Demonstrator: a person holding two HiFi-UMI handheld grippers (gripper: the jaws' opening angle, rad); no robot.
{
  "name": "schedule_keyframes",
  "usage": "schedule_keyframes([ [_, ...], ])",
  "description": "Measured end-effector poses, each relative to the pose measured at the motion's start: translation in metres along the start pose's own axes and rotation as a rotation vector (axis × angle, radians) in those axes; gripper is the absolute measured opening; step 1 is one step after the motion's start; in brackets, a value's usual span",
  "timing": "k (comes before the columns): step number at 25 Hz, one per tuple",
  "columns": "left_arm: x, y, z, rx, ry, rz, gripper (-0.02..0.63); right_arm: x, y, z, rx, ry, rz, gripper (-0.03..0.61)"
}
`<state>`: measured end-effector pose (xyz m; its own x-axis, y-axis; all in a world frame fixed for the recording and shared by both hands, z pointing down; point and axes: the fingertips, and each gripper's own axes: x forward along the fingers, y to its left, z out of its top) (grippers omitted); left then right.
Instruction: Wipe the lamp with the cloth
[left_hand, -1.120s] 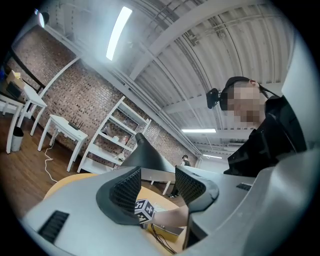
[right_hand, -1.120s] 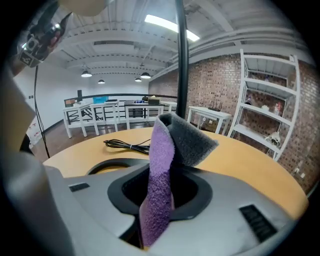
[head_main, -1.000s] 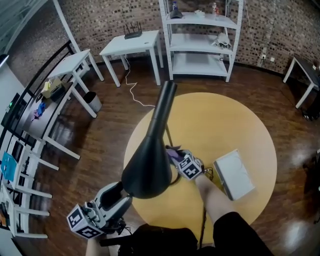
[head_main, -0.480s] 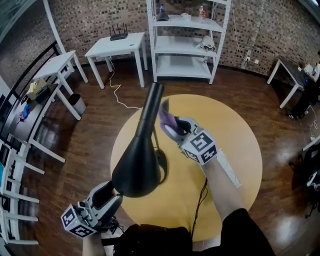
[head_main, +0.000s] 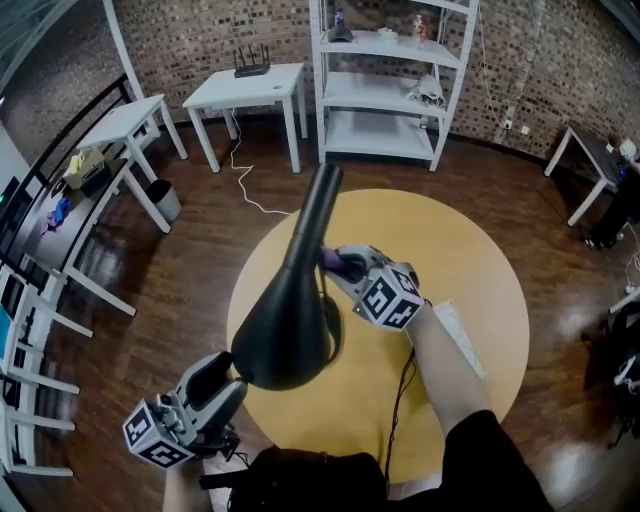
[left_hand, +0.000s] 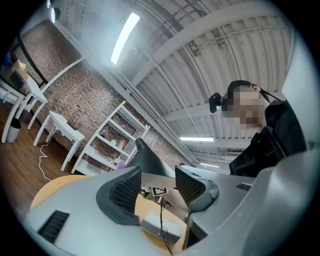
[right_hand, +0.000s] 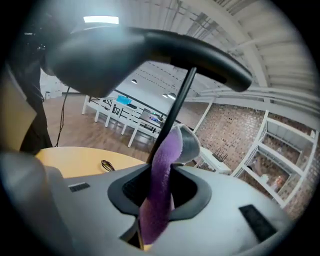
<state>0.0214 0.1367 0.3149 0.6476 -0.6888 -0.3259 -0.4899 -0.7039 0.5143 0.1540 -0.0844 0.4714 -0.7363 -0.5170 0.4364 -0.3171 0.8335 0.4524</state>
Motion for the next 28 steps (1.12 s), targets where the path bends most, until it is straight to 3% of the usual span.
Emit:
schedule_keyframes([
  [4,0.000,-0.002,0.001,-0.008,-0.002,0.003,0.209,0.010,0.017,-0.031,0.016,0.050,0.012,0.092],
  [8,-0.001,-0.001,0.005,-0.028,-0.008,0.001,0.210,0.036,0.049,-0.085,0.079,0.159,0.052,0.092],
  [18,-0.004,-0.001,0.006,-0.047,-0.031,-0.010,0.209,0.068,0.100,-0.164,0.164,0.398,0.115,0.092],
  [28,-0.007,0.002,0.007,-0.049,-0.018,-0.029,0.209,0.050,0.157,-0.170,-0.103,0.500,0.233,0.092],
])
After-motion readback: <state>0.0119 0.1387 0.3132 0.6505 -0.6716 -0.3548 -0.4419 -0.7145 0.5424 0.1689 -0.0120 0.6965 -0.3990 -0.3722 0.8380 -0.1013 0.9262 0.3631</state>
